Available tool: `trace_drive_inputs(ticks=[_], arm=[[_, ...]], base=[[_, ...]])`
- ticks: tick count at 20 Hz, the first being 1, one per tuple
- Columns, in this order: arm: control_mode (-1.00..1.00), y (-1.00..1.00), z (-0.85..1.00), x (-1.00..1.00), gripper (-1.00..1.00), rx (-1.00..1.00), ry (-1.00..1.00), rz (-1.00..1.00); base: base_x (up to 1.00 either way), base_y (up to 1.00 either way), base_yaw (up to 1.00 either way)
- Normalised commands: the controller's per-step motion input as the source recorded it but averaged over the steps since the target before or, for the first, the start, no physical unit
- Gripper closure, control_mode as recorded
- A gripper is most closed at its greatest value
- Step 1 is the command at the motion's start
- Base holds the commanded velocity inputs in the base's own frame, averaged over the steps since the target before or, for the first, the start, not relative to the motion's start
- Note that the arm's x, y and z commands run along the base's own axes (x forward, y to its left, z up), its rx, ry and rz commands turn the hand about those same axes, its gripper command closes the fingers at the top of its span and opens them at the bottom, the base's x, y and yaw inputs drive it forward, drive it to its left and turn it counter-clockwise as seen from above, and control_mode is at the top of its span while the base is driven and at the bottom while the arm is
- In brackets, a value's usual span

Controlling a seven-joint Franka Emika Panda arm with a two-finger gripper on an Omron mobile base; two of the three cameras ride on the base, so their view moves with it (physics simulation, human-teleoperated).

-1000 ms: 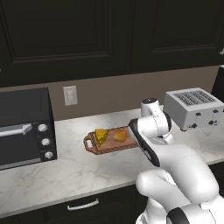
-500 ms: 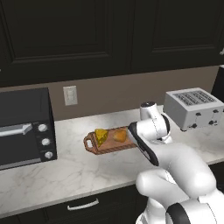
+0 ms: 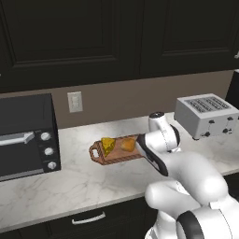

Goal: Retrieve the reheated potato from the microwave, then place the potato, cheese, and condiment on the cutting board.

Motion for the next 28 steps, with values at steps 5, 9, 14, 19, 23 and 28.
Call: trace_drive_inputs(ticks=[5, 9, 14, 19, 23, 28], arm=[[-1.0, 0.0, -0.04, 0.15, -1.0, 0.0, 0.0, 0.0], [-1.0, 0.0, -0.13, 0.12, -1.0, 0.0, 0.0, 0.0], [-1.0, 0.0, -0.19, 0.09, -1.0, -0.02, -0.01, 0.0], [-1.0, -0.01, -0.07, 0.05, -1.0, -0.02, -0.01, 0.0], [-1.0, -0.09, 0.0, 0.0, -1.0, -0.02, 0.0, 0.0], [-1.0, -0.2, 0.0, 0.0, 1.0, -0.03, 0.0, 0.0]], base=[[0.0, 0.0, 0.0], [0.0, 0.0, 0.0], [0.0, 0.0, 0.0], [0.0, 0.0, 0.0], [0.0, 0.0, 0.0], [0.0, 0.0, 0.0]])
